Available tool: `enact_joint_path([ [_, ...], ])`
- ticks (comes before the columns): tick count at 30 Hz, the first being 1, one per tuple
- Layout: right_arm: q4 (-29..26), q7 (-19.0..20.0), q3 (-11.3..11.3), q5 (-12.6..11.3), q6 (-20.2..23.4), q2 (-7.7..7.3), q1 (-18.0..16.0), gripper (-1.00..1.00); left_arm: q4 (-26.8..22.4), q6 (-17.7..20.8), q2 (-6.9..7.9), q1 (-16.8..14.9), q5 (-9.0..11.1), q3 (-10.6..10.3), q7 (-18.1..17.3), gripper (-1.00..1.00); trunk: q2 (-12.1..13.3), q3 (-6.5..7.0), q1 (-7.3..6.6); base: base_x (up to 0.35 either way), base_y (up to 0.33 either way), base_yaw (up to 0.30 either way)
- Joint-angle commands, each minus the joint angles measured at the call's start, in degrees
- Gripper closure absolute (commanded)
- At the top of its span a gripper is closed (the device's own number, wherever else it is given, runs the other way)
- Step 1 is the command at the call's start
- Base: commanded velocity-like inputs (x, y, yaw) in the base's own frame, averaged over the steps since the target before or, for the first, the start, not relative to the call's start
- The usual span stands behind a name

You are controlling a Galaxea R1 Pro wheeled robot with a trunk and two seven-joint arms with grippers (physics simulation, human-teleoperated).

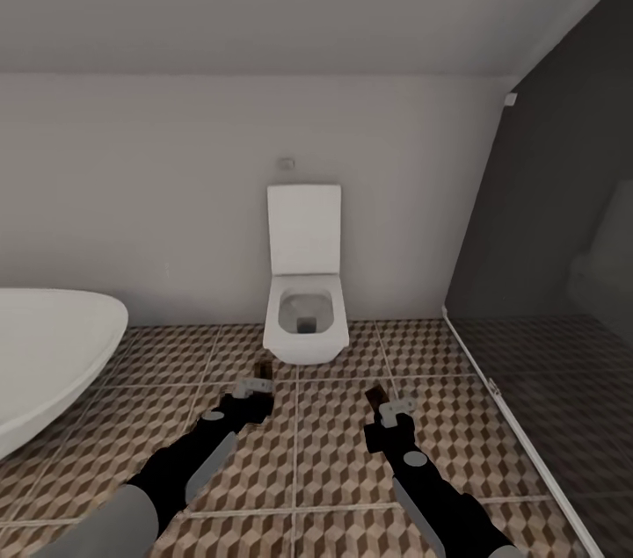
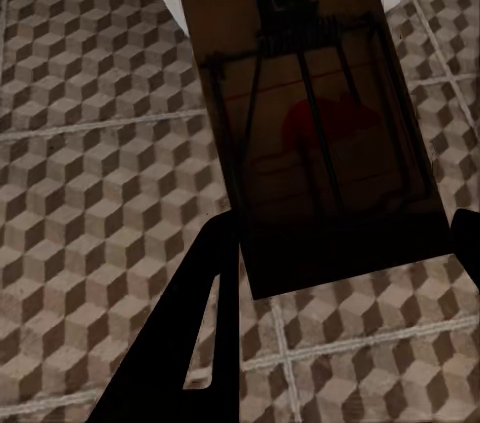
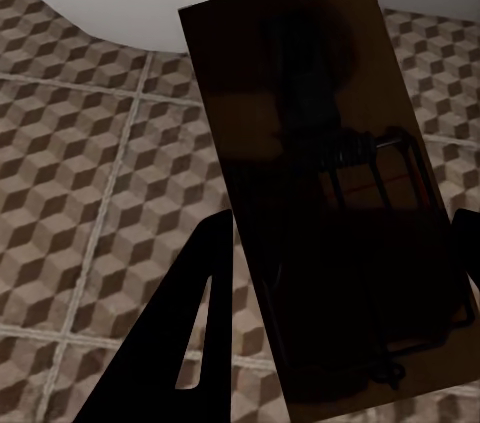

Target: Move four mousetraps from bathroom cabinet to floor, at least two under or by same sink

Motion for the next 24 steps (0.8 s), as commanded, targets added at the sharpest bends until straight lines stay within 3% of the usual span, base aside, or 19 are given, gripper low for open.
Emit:
enact_joint_path([
  [1, -0.1, -0.6, 0.3, -0.4, 0.3, -0.06, -0.1, 1.00, -1.3, 0.3, 0.51, 0.0, 0.5, -0.4, 0.6, 1.00, -0.4, -0.24, 0.22, 0.000, 0.000, 0.000],
  [7, -0.1, -0.6, 0.3, -0.4, 0.2, -0.06, -0.1, 1.00, -3.8, 2.2, 1.18, 0.0, 0.5, -0.4, 0.7, 1.00, -2.9, -1.32, 1.54, 0.000, 0.000, 0.000],
  [24, -1.0, -0.8, 0.2, -0.4, 0.1, -0.14, -0.1, 1.00, -2.9, 2.6, 1.10, 0.1, 0.6, -0.4, 0.7, 1.00, -9.7, -4.37, 5.27, 0.000, 0.000, 0.000],
])
